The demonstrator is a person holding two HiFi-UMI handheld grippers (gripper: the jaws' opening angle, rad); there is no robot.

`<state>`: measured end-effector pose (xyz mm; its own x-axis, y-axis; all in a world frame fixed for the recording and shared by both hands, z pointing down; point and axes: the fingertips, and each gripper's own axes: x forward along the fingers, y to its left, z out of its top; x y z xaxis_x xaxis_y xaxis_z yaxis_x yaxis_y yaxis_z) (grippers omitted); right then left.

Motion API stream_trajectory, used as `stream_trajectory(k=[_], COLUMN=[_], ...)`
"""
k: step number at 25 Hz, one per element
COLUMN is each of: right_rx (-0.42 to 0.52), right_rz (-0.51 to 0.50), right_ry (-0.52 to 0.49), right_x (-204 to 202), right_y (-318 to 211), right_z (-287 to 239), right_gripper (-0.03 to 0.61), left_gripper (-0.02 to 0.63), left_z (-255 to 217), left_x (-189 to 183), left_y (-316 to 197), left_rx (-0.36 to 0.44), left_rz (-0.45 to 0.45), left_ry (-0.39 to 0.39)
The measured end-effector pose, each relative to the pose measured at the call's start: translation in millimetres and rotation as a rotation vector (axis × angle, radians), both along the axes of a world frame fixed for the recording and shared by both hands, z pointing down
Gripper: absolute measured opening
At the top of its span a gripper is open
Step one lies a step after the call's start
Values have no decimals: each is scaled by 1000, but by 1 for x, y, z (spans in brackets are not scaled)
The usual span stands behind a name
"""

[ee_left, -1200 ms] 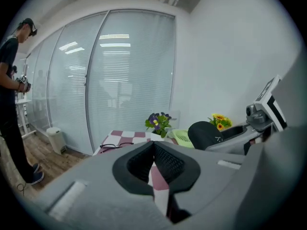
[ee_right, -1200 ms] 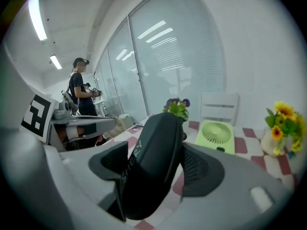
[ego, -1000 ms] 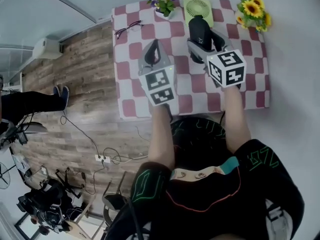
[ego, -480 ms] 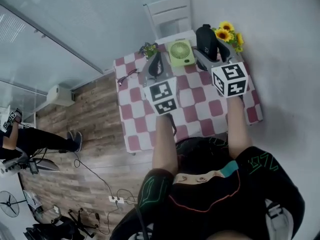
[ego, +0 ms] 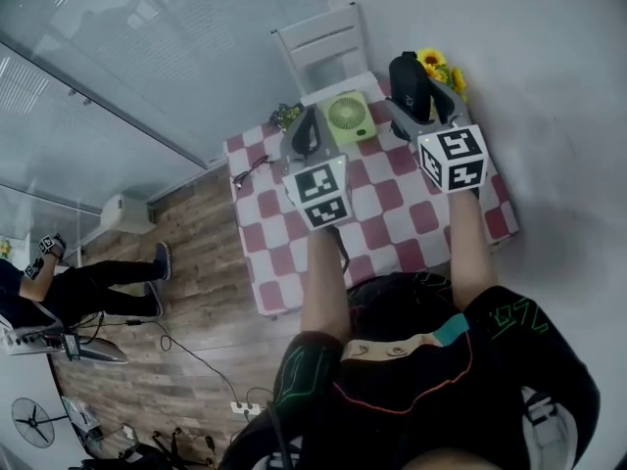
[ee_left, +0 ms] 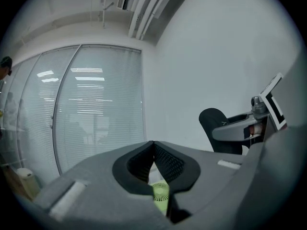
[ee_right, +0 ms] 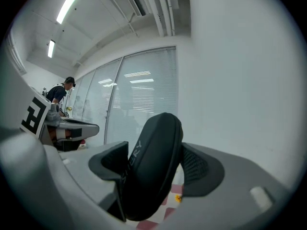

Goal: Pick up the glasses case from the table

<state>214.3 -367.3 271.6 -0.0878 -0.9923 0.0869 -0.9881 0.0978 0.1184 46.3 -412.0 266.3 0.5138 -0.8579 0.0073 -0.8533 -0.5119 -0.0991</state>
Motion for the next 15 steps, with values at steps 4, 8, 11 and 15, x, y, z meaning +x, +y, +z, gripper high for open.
stream_trajectory(k=[4, 8, 11, 15], right_rx=[-8, -8, -2, 4], right_rz=[24, 47, 49, 48], right_ry=[6, 2, 4, 4], right_x=[6, 15, 16, 21], right_y=[4, 6, 7, 7], right_z=[2, 5, 4, 3], right_gripper=[345, 344, 337, 299], left_gripper=[9, 9, 9, 9], left_z=[5, 9, 10, 10], left_x=[4, 10, 11, 17], left_y=[1, 3, 3, 3], left_rx=[-14, -17, -16, -16], left_rz=[8, 23, 21, 26], left_ry=[-1, -11, -15, -18])
